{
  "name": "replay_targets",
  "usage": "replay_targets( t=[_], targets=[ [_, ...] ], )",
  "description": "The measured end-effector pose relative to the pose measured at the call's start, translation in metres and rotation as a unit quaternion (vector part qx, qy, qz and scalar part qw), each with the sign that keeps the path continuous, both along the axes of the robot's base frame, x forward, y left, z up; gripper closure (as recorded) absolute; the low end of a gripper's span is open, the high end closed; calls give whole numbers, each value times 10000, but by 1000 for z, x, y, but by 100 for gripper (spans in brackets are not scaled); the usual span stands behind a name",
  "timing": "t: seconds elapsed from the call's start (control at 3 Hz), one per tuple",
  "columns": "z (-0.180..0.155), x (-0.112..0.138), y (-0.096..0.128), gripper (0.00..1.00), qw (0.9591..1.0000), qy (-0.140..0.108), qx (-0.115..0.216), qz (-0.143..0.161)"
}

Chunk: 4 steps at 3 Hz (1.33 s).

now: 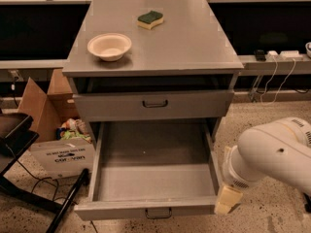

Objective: Close middle drawer

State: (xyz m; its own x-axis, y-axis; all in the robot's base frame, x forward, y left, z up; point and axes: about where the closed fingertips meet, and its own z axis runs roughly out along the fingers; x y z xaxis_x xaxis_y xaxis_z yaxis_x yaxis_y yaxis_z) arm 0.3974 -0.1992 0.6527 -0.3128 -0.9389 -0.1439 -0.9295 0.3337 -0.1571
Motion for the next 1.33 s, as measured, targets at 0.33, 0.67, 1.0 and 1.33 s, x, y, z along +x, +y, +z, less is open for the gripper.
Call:
replay_targets(
  t=[0.33,0.67,1.0,1.33],
  targets=[
    [-6,2,-1,0,10000,2,-10,-19],
    [-44,-1,-4,4,9998,168,-119,54],
    [-98,-7,-6,27,9992,363,-77,151],
    [-156,-26,-11,50,9992,382,-15,148]
  ],
)
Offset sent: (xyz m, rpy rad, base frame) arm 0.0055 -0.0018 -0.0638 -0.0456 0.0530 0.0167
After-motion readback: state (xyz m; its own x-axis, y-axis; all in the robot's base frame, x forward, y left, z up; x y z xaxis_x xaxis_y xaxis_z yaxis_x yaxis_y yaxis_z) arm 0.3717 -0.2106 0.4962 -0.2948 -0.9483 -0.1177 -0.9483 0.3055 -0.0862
